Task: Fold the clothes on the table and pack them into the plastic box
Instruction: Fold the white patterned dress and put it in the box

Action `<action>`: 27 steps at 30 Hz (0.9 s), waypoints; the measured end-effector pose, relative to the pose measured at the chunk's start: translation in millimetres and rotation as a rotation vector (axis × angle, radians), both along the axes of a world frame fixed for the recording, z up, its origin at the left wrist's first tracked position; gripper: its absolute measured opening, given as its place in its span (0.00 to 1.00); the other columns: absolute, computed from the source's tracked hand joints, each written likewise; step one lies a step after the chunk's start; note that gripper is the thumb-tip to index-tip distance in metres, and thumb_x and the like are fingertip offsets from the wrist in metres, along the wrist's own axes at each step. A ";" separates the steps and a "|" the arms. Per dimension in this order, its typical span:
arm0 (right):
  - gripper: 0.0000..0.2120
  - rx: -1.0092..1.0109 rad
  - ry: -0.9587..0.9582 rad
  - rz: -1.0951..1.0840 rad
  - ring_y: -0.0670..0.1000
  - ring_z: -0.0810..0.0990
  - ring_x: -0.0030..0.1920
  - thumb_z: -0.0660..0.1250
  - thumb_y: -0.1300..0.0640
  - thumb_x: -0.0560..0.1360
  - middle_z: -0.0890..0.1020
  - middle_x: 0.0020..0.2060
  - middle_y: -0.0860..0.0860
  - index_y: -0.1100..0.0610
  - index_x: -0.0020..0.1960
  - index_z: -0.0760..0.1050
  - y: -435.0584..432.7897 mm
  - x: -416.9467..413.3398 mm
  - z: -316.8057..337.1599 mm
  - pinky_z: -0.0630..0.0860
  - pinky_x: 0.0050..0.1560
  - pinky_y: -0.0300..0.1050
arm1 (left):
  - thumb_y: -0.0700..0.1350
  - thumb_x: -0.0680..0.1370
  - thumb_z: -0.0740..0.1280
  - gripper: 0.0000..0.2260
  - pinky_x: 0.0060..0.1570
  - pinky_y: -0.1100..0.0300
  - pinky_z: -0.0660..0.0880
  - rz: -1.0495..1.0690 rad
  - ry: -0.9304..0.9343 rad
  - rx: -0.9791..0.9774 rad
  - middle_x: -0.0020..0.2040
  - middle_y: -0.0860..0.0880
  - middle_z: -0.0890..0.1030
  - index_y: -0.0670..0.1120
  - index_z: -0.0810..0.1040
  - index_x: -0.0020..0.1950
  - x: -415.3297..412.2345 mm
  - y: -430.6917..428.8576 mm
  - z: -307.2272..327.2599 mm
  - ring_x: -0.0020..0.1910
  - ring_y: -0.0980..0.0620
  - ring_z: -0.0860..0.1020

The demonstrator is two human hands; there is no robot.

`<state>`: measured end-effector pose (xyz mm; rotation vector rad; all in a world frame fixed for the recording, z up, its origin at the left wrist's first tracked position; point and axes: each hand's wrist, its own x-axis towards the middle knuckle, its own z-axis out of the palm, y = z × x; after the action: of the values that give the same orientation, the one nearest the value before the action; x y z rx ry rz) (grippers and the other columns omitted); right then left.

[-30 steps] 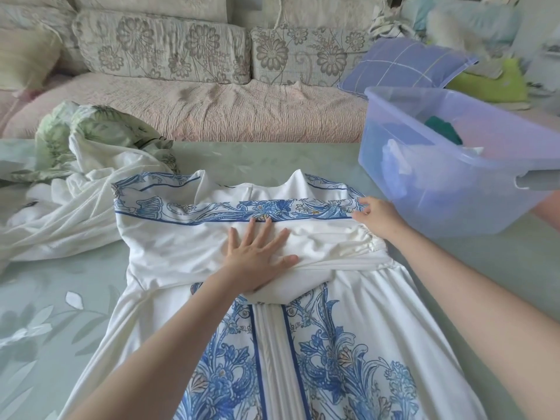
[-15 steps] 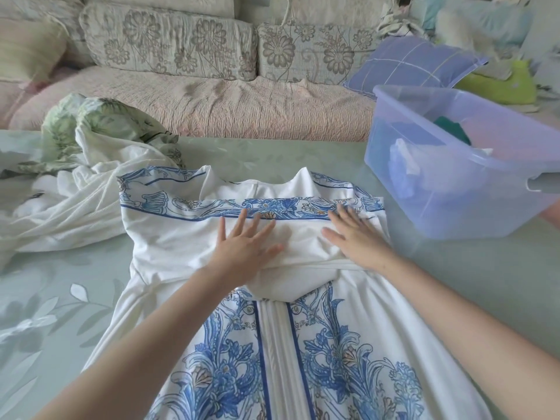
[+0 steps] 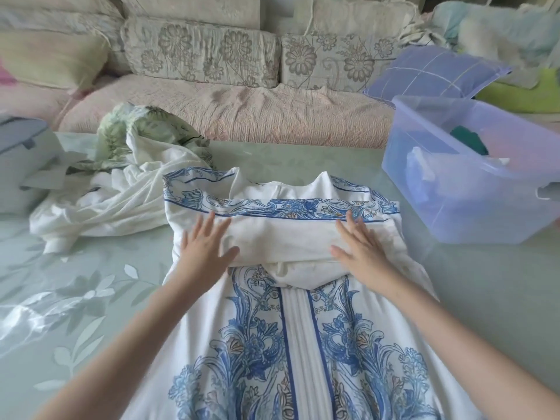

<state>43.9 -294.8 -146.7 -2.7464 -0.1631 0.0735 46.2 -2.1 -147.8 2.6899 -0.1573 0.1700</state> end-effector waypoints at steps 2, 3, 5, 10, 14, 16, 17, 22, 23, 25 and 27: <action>0.27 0.061 0.025 0.065 0.45 0.31 0.73 0.50 0.44 0.81 0.33 0.74 0.45 0.49 0.77 0.46 29.0 -25.5 7.2 0.32 0.69 0.43 | 0.47 0.77 0.67 0.26 0.71 0.47 0.55 0.175 -0.043 -0.154 0.75 0.40 0.62 0.44 0.64 0.74 -18.8 27.9 -1.7 0.73 0.41 0.59; 0.27 0.087 0.030 0.098 0.44 0.31 0.72 0.50 0.43 0.81 0.33 0.73 0.43 0.48 0.76 0.45 44.9 -35.8 10.3 0.31 0.68 0.42 | 0.47 0.77 0.68 0.27 0.69 0.47 0.60 0.281 -0.006 -0.215 0.72 0.38 0.66 0.42 0.65 0.73 -27.3 41.3 -3.5 0.70 0.39 0.64; 0.27 0.100 0.029 0.186 0.45 0.33 0.74 0.49 0.43 0.81 0.35 0.74 0.43 0.48 0.77 0.47 76.2 -49.0 12.0 0.32 0.70 0.42 | 0.53 0.74 0.70 0.31 0.65 0.45 0.66 0.433 0.119 -0.260 0.66 0.37 0.70 0.41 0.65 0.72 -41.7 60.3 -8.7 0.65 0.37 0.69; 0.27 0.078 0.079 0.350 0.46 0.37 0.76 0.49 0.45 0.82 0.41 0.76 0.45 0.50 0.78 0.46 138.6 -55.3 5.1 0.37 0.76 0.46 | 0.56 0.68 0.75 0.28 0.50 0.54 0.73 0.389 0.209 -0.245 0.49 0.47 0.78 0.44 0.74 0.63 -58.6 66.6 -9.8 0.53 0.45 0.77; 0.27 0.013 0.062 0.376 0.47 0.41 0.77 0.49 0.45 0.83 0.43 0.77 0.46 0.50 0.78 0.46 165.4 -49.8 2.6 0.38 0.74 0.46 | 0.52 0.74 0.69 0.16 0.42 0.57 0.71 0.440 0.165 -0.181 0.44 0.49 0.78 0.48 0.77 0.60 -57.1 64.6 -6.2 0.50 0.45 0.78; 0.27 0.009 0.069 0.385 0.47 0.41 0.77 0.48 0.44 0.82 0.44 0.77 0.45 0.49 0.78 0.46 176.3 -46.2 2.3 0.39 0.75 0.47 | 0.45 0.77 0.64 0.12 0.39 0.58 0.68 0.458 0.124 -0.121 0.48 0.45 0.80 0.46 0.78 0.59 -55.3 65.6 -5.5 0.50 0.43 0.78; 0.27 0.010 0.070 0.392 0.47 0.42 0.77 0.48 0.44 0.82 0.45 0.77 0.46 0.50 0.78 0.46 181.8 -45.2 1.5 0.40 0.75 0.47 | 0.43 0.77 0.61 0.12 0.39 0.57 0.67 0.473 0.111 -0.101 0.50 0.42 0.80 0.44 0.78 0.58 -55.0 66.3 -4.9 0.50 0.41 0.78; 0.27 -0.099 0.141 0.420 0.50 0.41 0.77 0.47 0.44 0.82 0.45 0.77 0.49 0.51 0.78 0.47 200.3 -43.6 -11.3 0.37 0.74 0.46 | 0.40 0.78 0.58 0.11 0.40 0.57 0.65 0.458 0.134 -0.167 0.52 0.38 0.79 0.40 0.77 0.56 -56.1 72.1 -8.6 0.50 0.39 0.77; 0.27 -0.109 0.130 0.409 0.50 0.43 0.77 0.47 0.43 0.82 0.46 0.77 0.49 0.52 0.78 0.48 202.3 -43.2 -11.1 0.38 0.74 0.47 | 0.41 0.79 0.58 0.11 0.41 0.57 0.66 0.450 0.155 -0.212 0.52 0.39 0.80 0.41 0.78 0.56 -55.0 72.8 -6.1 0.51 0.40 0.77; 0.26 -0.067 0.119 0.368 0.51 0.49 0.77 0.48 0.44 0.82 0.52 0.77 0.50 0.52 0.77 0.55 204.7 -42.1 -4.7 0.44 0.75 0.47 | 0.46 0.80 0.58 0.11 0.41 0.54 0.66 0.433 0.208 -0.302 0.44 0.40 0.79 0.43 0.78 0.45 -51.4 72.9 0.8 0.50 0.40 0.76; 0.24 -0.022 0.124 0.343 0.55 0.59 0.75 0.50 0.45 0.82 0.61 0.75 0.55 0.55 0.73 0.64 206.9 -39.1 4.4 0.54 0.74 0.49 | 0.52 0.80 0.59 0.17 0.39 0.52 0.67 0.430 0.238 -0.334 0.33 0.44 0.74 0.47 0.68 0.33 -49.4 72.8 5.0 0.43 0.41 0.76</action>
<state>4.8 -87.9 -142.3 -2.6955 -0.5990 0.3379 -3.2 70.7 -142.8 2.3490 0.4823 0.0017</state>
